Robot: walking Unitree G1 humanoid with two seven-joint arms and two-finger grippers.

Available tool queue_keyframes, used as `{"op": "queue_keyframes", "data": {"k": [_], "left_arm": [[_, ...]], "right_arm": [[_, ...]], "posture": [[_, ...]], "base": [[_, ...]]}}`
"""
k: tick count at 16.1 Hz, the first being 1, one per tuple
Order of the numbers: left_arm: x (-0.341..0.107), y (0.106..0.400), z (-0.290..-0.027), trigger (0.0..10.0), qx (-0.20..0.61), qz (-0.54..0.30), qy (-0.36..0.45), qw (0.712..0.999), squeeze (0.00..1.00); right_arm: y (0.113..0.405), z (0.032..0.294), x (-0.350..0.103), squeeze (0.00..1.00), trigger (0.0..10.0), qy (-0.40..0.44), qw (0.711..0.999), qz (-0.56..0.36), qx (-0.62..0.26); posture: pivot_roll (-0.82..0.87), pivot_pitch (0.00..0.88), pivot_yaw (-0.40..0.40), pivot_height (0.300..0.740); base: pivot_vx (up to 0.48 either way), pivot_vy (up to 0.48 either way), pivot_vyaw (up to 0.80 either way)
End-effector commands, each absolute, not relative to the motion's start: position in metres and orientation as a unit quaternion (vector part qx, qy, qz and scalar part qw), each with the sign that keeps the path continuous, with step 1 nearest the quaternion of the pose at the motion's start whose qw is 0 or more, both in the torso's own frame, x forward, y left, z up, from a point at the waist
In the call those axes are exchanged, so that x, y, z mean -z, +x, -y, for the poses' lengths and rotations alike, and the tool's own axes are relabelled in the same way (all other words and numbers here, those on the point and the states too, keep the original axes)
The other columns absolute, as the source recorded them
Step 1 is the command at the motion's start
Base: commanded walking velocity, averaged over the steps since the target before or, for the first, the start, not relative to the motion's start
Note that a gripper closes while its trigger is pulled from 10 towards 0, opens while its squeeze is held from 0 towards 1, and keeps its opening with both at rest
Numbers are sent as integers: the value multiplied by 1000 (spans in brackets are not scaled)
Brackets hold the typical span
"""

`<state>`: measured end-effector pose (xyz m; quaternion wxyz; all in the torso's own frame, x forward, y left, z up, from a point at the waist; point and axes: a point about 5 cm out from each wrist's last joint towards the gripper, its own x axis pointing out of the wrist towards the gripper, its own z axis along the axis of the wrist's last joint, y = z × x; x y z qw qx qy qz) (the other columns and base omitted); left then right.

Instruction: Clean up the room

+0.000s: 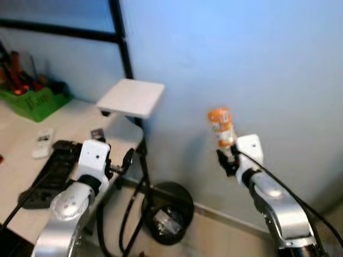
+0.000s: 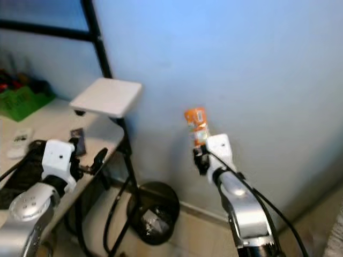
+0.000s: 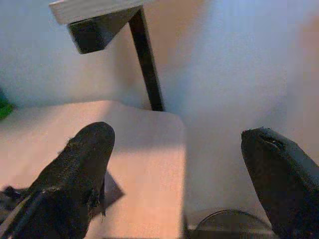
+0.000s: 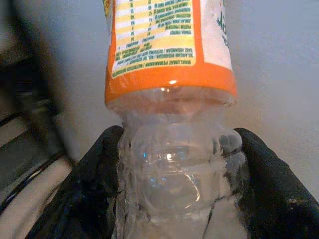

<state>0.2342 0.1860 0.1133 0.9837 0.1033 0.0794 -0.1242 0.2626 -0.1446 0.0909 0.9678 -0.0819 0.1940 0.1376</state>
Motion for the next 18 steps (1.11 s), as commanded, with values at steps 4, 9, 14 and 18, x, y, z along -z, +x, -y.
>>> {"op": "queue_keyframes", "data": {"k": [4,9,14,18], "left_arm": [[-111,228,-177,10000,174,-104,133,970,0],[-96,221,-167,10000,322,-202,158,911,0],[-94,220,-174,10000,355,-263,178,879,0],[-98,222,-173,10000,365,-278,172,872,0]], "right_arm": [[253,136,-58,0,10000,-130,920,-280,-241],[266,97,-2,0,10000,-188,860,-358,-313],[282,70,6,0,10000,-164,874,-375,-262],[288,61,4,0,10000,-152,878,-376,-256]], "posture": [[58,0,47,740],[71,0,8,740],[92,0,-4,740],[93,0,-7,740]], "base": [[0,0,0],[0,0,0],[0,0,0],[0,0,0]]}}
